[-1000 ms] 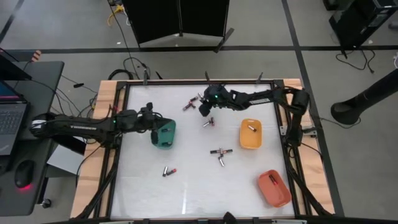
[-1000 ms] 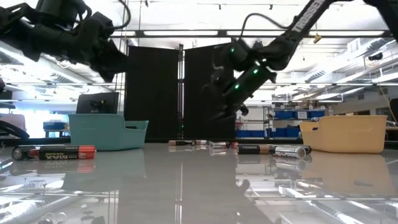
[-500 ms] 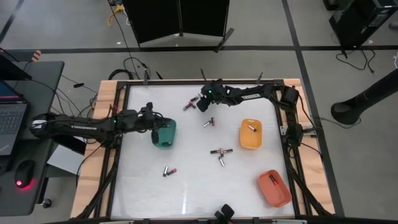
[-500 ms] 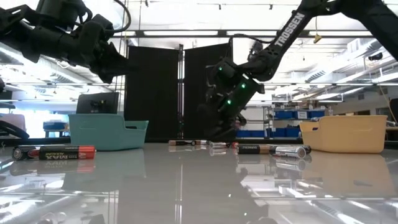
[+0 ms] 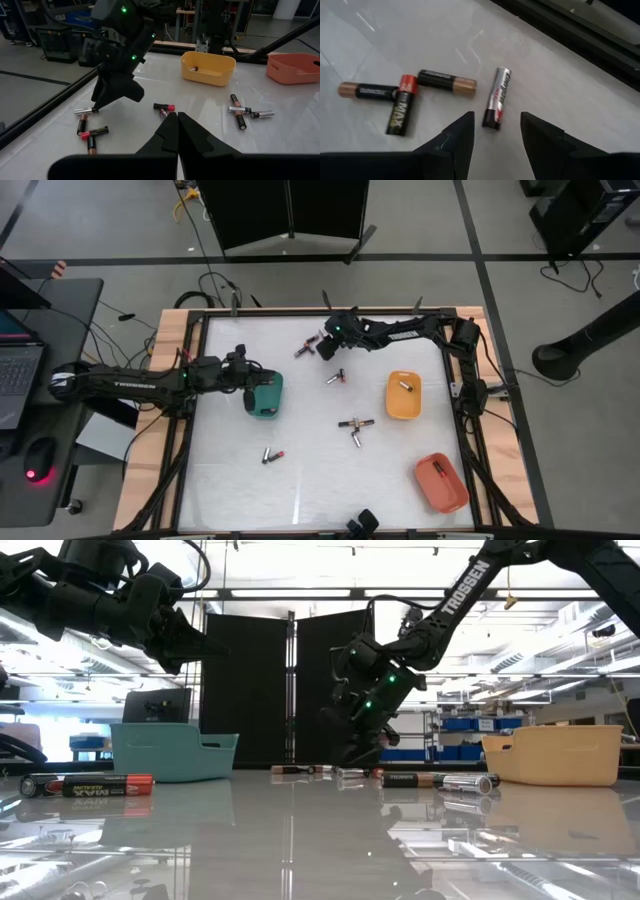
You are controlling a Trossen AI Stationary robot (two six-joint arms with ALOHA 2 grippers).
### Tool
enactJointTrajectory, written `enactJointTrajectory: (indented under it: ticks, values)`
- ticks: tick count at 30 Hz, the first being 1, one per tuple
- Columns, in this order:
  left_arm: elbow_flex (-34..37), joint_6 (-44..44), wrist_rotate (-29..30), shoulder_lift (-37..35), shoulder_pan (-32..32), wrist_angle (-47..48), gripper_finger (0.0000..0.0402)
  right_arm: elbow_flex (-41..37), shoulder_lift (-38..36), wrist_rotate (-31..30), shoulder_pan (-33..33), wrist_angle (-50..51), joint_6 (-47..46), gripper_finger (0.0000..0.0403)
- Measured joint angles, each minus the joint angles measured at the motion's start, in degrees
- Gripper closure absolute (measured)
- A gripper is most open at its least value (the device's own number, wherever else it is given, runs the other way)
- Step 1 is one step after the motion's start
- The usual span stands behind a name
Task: Sort batteries
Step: Put the silver battery into the yellow bin
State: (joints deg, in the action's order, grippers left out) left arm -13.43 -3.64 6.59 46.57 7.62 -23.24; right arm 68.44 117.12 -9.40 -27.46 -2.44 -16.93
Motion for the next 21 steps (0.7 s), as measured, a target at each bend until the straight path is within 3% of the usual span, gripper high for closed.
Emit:
enactJointTrajectory:
  ticks: [7,12,21]
  values:
    - [0.00,-0.01,0.02,0.00,0.00,0.01,0.0395,9.68,0.00,0.93,-1.71,15.53,0.98,0.0233]
    - [0.00,-0.02,0.02,0.02,0.00,0.36,0.0395,14.04,0.00,6.41,-3.34,19.57,1.95,0.0233]
    - [0.00,0.04,0.04,0.02,0.02,0.39,0.0395,14.37,0.00,11.99,-4.92,21.87,1.01,0.0240]
